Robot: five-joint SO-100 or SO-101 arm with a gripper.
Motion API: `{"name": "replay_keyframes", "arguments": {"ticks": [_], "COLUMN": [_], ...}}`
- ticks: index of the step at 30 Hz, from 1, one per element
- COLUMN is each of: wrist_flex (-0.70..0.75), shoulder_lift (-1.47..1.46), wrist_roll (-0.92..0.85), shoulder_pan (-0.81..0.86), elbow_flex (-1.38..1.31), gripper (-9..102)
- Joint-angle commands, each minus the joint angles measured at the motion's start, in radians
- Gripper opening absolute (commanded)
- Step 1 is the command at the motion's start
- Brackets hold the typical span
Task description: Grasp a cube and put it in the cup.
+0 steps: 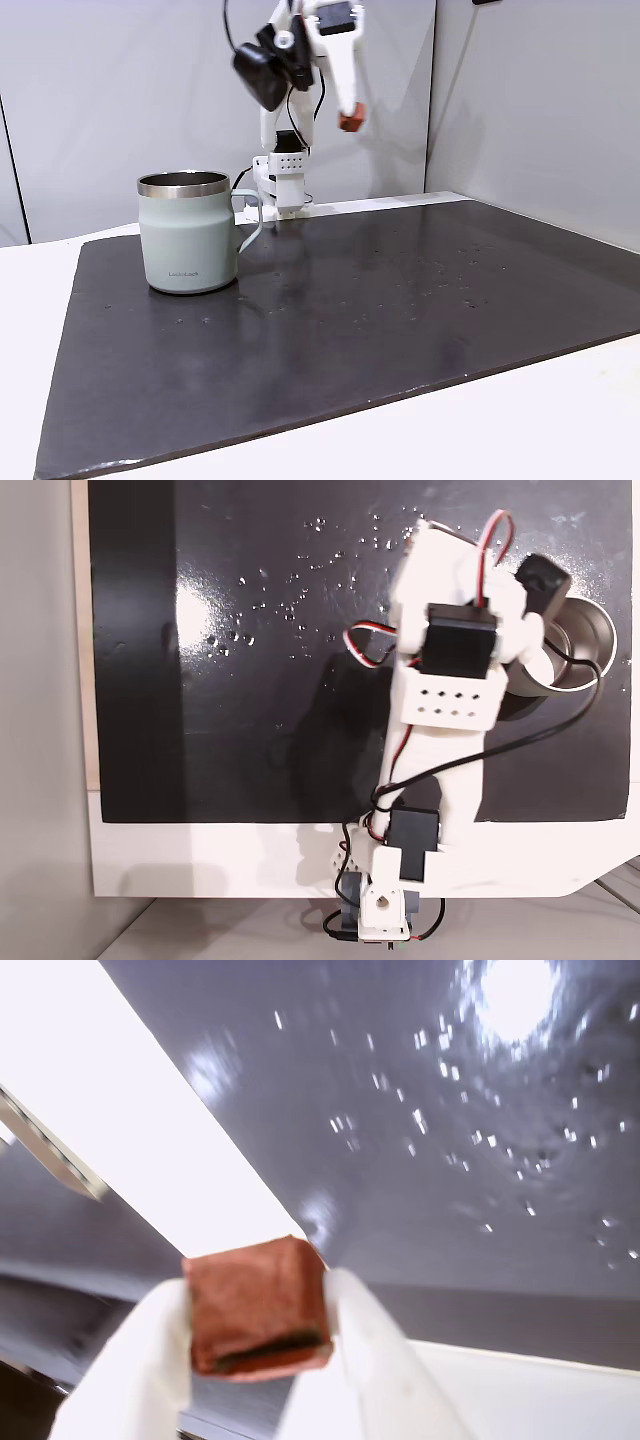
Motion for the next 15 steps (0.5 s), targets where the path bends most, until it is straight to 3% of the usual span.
{"name": "replay_keyframes", "arguments": {"ticks": [1, 15], "wrist_flex": [0.028, 0.158], "shoulder_lift": [0.084, 0.034], "wrist_roll": [-0.018, -0.123], "shoulder_pan": [0.12, 0.495], "elbow_flex": [-0.052, -0.048], "gripper": [0, 0]}}
